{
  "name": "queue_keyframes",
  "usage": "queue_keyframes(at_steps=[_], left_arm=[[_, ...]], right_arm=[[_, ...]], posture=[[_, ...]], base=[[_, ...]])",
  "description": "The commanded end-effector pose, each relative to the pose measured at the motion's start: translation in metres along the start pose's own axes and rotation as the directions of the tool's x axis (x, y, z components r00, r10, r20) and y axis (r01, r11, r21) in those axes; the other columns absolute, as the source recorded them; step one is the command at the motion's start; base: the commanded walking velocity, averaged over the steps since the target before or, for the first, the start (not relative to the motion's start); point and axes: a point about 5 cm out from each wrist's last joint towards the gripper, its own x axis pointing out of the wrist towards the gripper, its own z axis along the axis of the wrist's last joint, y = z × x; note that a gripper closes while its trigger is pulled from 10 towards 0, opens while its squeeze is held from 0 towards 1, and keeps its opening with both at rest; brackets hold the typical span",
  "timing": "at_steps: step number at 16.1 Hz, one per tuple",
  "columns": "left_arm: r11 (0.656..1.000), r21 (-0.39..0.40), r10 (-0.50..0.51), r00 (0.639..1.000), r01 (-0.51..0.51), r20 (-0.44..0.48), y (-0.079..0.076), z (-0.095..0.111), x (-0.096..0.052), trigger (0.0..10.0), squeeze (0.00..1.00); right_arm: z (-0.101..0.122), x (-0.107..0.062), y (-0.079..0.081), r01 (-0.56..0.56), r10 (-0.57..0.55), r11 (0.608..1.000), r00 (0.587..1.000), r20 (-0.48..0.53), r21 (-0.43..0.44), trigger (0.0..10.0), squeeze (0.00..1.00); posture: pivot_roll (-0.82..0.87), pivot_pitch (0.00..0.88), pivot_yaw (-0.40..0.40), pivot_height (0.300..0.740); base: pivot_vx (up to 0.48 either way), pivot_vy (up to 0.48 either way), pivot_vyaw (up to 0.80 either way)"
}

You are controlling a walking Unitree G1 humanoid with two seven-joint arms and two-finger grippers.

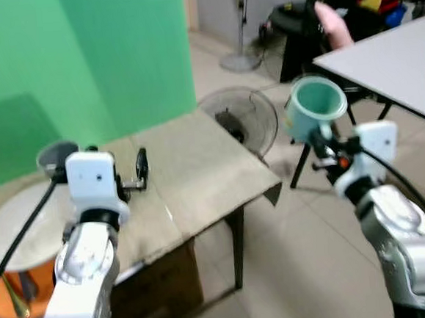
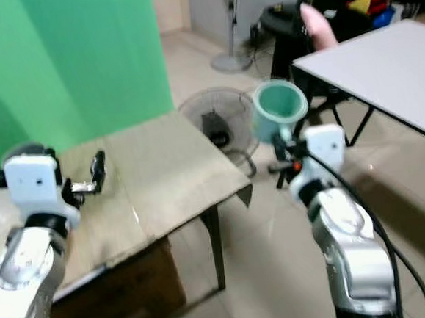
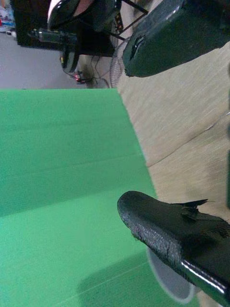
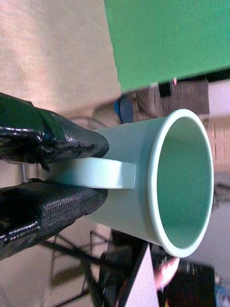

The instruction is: Setting the table

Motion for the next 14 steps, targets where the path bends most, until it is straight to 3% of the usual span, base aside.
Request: queue_keyframes(at_steps=[1,5,8,14], left_arm=[[1.0,0.011,0.022,1.0,-0.022,-0.001,0.0021,-0.0026,-0.0034,10.0,0.0],[0.999,0.005,0.039,0.999,-0.039,-0.017,-0.0023,-0.0064,-0.0033,10.0,0.0],[0.999,0.005,0.048,0.999,-0.047,-0.02,-0.003,-0.008,-0.0032,10.0,0.0],[0.999,0.011,0.051,0.998,-0.051,-0.031,-0.0031,-0.0105,-0.0056,10.0,0.0]], right_arm=[[0.0046,0.004,0.0065,-0.012,0.012,0.999,1.0,0.005,-0.043,10.0,0.0],[0.0047,0.0083,0.0084,-0.004,0.003,0.993,1.0,-0.015,-0.118,10.0,0.0],[-0.0021,0.008,0.0037,0.011,-0.015,0.999,0.998,-0.067,-0.053,10.0,0.0],[-0.0046,0.007,0.0017,0.023,-0.028,0.998,0.996,-0.08,-0.063,10.0,0.0]], posture=[[-0.09,0.0,0.004,0.74],[-0.09,0.0,-0.008,0.74],[-0.1,0.0,-0.007,0.74],[-0.1,0.0,0.0,0.74]], base=[[0.0,0.0,-0.8],[0.0,-0.084,-0.77],[0.0,-0.336,-0.76],[0.0,-0.336,-0.76]])
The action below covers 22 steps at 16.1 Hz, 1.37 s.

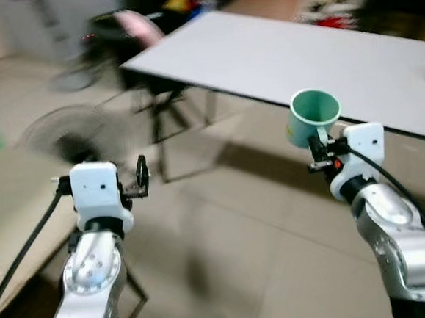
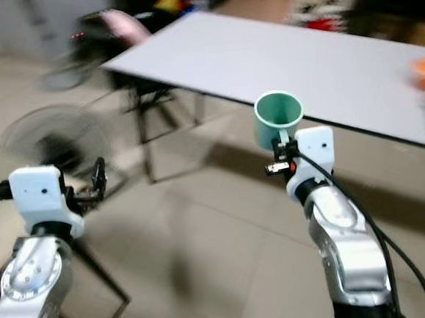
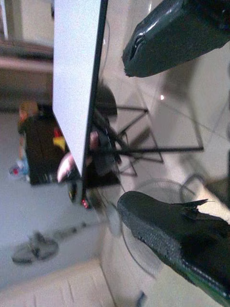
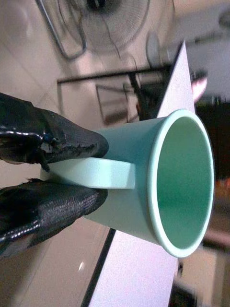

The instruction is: Setting the table

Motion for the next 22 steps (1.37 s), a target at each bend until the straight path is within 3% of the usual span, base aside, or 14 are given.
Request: queue_keyframes(at_steps=[1,7,9,12,18,22], left_arm=[[1.0,0.003,-0.003,1.0,0.003,0.011,-0.001,0.003,0.001,10.0,0.0],[1.0,0.017,0.007,1.0,-0.007,0.015,0.002,0.003,-0.003,10.0,0.0],[0.999,-0.03,0.038,0.999,-0.038,0.016,0.008,0.002,-0.007,10.0,0.0],[0.999,0.035,0.038,0.999,-0.038,0.014,0.018,-0.002,-0.012,10.0,0.0],[0.999,0.033,0.043,0.999,-0.043,-0.002,0.03,-0.006,-0.021,10.0,0.0],[0.999,0.033,0.03,1.0,-0.03,-0.004,0.029,-0.007,-0.021,10.0,0.0]], right_arm=[[0.005,-0.001,-0.005,0.017,-0.017,1.0,1.0,0.014,-0.008,10.0,0.0],[0.0,-0.004,-0.016,0.054,-0.054,0.998,0.999,0.0,-0.012,10.0,0.0],[-0.004,-0.009,-0.018,0.073,-0.073,0.997,0.997,-0.013,0.008,10.0,0.0],[-0.008,-0.017,-0.018,0.086,-0.086,0.996,0.996,-0.017,-0.009,10.0,0.0],[-0.011,-0.019,-0.019,0.112,-0.111,0.994,0.994,-0.023,0.019,10.0,0.0],[-0.009,-0.015,-0.025,0.128,-0.127,0.992,0.992,-0.027,0.014,10.0,0.0]], posture=[[-0.1,0.0,0.0,0.74],[-0.1,0.0,0.012,0.74],[-0.1,0.0,0.013,0.74],[-0.11,0.0,0.023,0.74],[-0.1,0.0,0.022,0.74],[-0.09,0.0,0.015,0.74]], base=[[0.0,-0.337,-0.76],[0.0,-0.318,-0.76],[0.0,0.0,-0.76],[0.0,0.0,0.0],[0.344,0.0,0.0],[0.394,0.0,-0.8]])
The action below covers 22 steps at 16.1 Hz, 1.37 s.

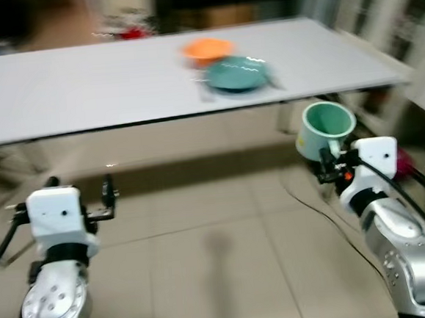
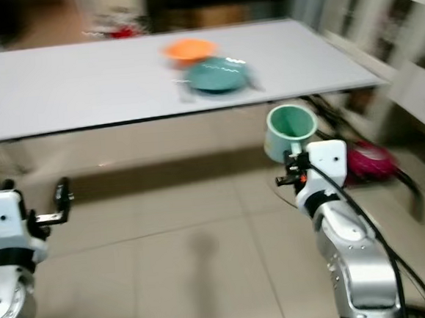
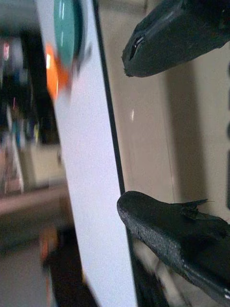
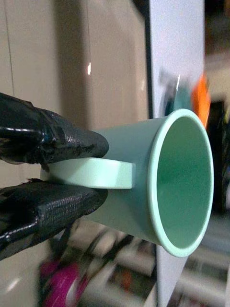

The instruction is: Setting the table

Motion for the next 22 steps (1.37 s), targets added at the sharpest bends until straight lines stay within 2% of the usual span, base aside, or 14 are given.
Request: queue_keyframes(at_steps=[1,9,10,12,14,15,18,21,22], left_arm=[[1.0,0.005,-0.009,1.0,0.009,0.011,0.0,0.002,0.0,10.0,0.0],[0.998,-0.006,-0.057,0.998,0.057,0.034,-0.01,0.008,0.011,10.0,0.0],[0.998,-0.003,-0.06,0.997,0.06,0.05,-0.009,0.011,0.017,10.0,0.0],[0.998,0.001,-0.066,0.996,0.066,0.062,-0.009,0.014,0.021,10.0,0.0],[0.997,0.006,-0.072,0.995,0.072,0.067,-0.01,0.015,0.026,10.0,0.0],[0.997,0.008,-0.073,0.995,0.072,0.071,-0.01,0.016,0.03,10.0,0.0],[0.997,0.004,-0.073,0.994,0.073,0.082,-0.009,0.018,0.035,10.0,0.0],[0.997,0.002,-0.077,0.993,0.077,0.085,-0.01,0.019,0.037,10.0,0.0],[0.997,0.002,-0.077,0.993,0.077,0.085,-0.009,0.019,0.037,10.0,0.0]], right_arm=[[0.007,0.004,-0.001,0.003,-0.003,1.0,1.0,0.025,0.006,10.0,0.0],[0.015,0.008,-0.013,0.047,-0.046,0.999,0.997,0.062,-0.017,10.0,0.0],[0.021,0.011,-0.009,0.051,-0.042,0.993,0.995,0.088,-0.104,10.0,0.0],[0.025,0.011,-0.004,0.031,-0.018,0.994,0.993,0.115,-0.107,10.0,0.0],[0.026,0.009,0.005,-0.049,0.053,0.998,0.991,0.121,-0.03,10.0,0.0],[0.027,0.008,0.014,-0.097,0.109,0.99,0.986,0.126,-0.098,10.0,0.0],[0.029,0.009,0.019,-0.099,0.111,0.991,0.984,0.142,-0.095,10.0,0.0],[0.032,0.012,0.018,-0.099,0.106,0.994,0.984,0.145,-0.051,10.0,0.0],[0.034,0.013,0.023,-0.147,0.16,0.985,0.976,0.145,-0.095,10.0,0.0]], posture=[[-0.09,0.0,0.015,0.74],[-0.1,0.0,0.031,0.74],[-0.1,0.0,0.035,0.74],[-0.1,0.0,0.037,0.74],[-0.1,0.0,0.041,0.74],[-0.1,0.0,0.047,0.74],[-0.11,0.0,0.055,0.74],[-0.11,0.0,0.055,0.74],[-0.1,0.0,0.051,0.74]], base=[[0.394,0.0,-0.8],[0.395,0.0,-0.7],[0.39,0.0,0.0],[0.394,0.0,0.0],[0.39,0.0,0.0],[0.394,0.0,0.0],[0.405,0.0,0.53],[0.423,0.0,0.27],[0.416,0.0,0.0]])
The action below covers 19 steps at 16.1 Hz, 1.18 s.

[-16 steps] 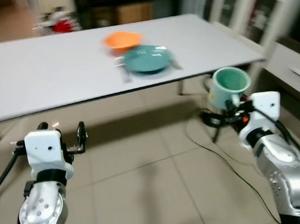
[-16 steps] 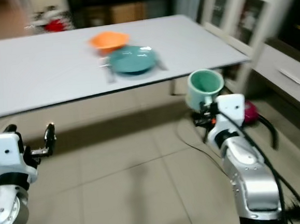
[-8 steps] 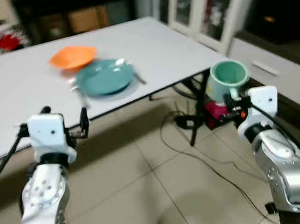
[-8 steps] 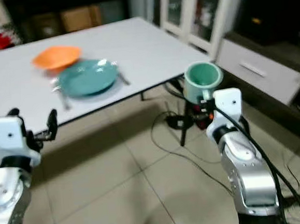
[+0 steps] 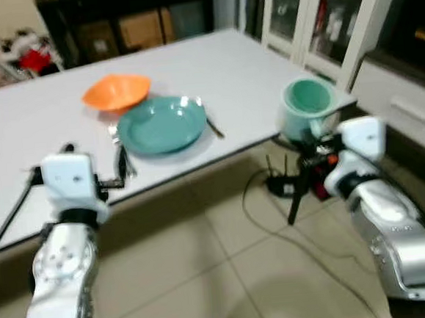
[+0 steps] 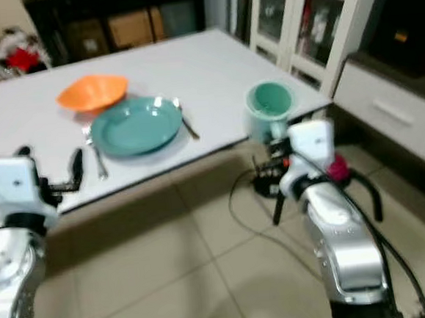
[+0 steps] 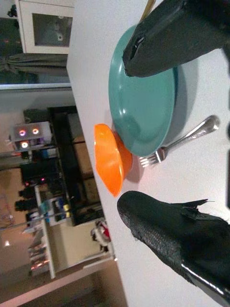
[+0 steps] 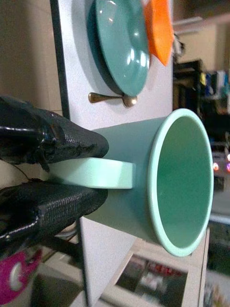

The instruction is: Setting the table

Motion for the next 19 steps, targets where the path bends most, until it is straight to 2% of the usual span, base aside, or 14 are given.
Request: queue_keyframes(at_steps=[1,5,9,10,11,14,19], left_arm=[[1.0,-0.002,-0.018,1.0,0.018,0.016,-0.004,0.004,0.002,10.0,0.0],[1.0,0.006,-0.005,0.999,0.005,0.037,0.001,0.01,0.005,10.0,0.0],[1.0,0.011,-0.004,0.999,0.004,0.047,0.003,0.013,0.006,10.0,0.0],[1.0,0.012,-0.006,0.999,0.005,0.049,0.003,0.014,0.006,10.0,0.0],[1.0,0.013,-0.01,0.999,0.01,0.05,0.003,0.014,0.006,10.0,0.0],[1.0,0.012,-0.028,0.999,0.027,0.045,0.001,0.013,0.005,10.0,0.0],[0.992,0.01,-0.124,0.992,0.123,0.039,-0.005,0.012,0.003,10.0,0.0]], right_arm=[[0.007,0.001,-0.005,0.008,-0.008,1.0,1.0,0.027,-0.023,10.0,0.0],[0.008,0.006,0.002,-0.031,0.031,1.0,0.999,0.03,-0.003,10.0,0.0],[0.009,0.008,0.009,-0.061,0.061,0.998,0.998,0.035,-0.013,10.0,0.0],[0.009,0.009,0.009,-0.063,0.063,0.998,0.997,0.041,-0.017,10.0,0.0],[0.009,0.01,0.008,-0.058,0.057,0.998,0.997,0.044,0.015,10.0,0.0],[0.011,0.013,0.005,-0.052,0.051,0.999,0.998,0.046,0.012,10.0,0.0],[0.014,0.018,-0.009,-0.011,0.011,1.0,0.999,0.032,0.003,10.0,0.0]], posture=[[-0.1,0.0,0.051,0.74],[-0.09,0.0,0.041,0.74],[-0.08,0.0,0.04,0.74],[-0.08,0.0,0.039,0.74],[-0.08,0.0,0.038,0.74],[-0.08,0.0,0.036,0.74],[-0.08,0.0,0.036,0.74]], base=[[0.42,0.0,0.0],[0.42,0.0,0.0],[0.42,0.0,0.8],[0.424,0.0,0.0],[0.424,0.0,0.0],[0.424,0.0,0.0],[0.421,0.0,0.0]])
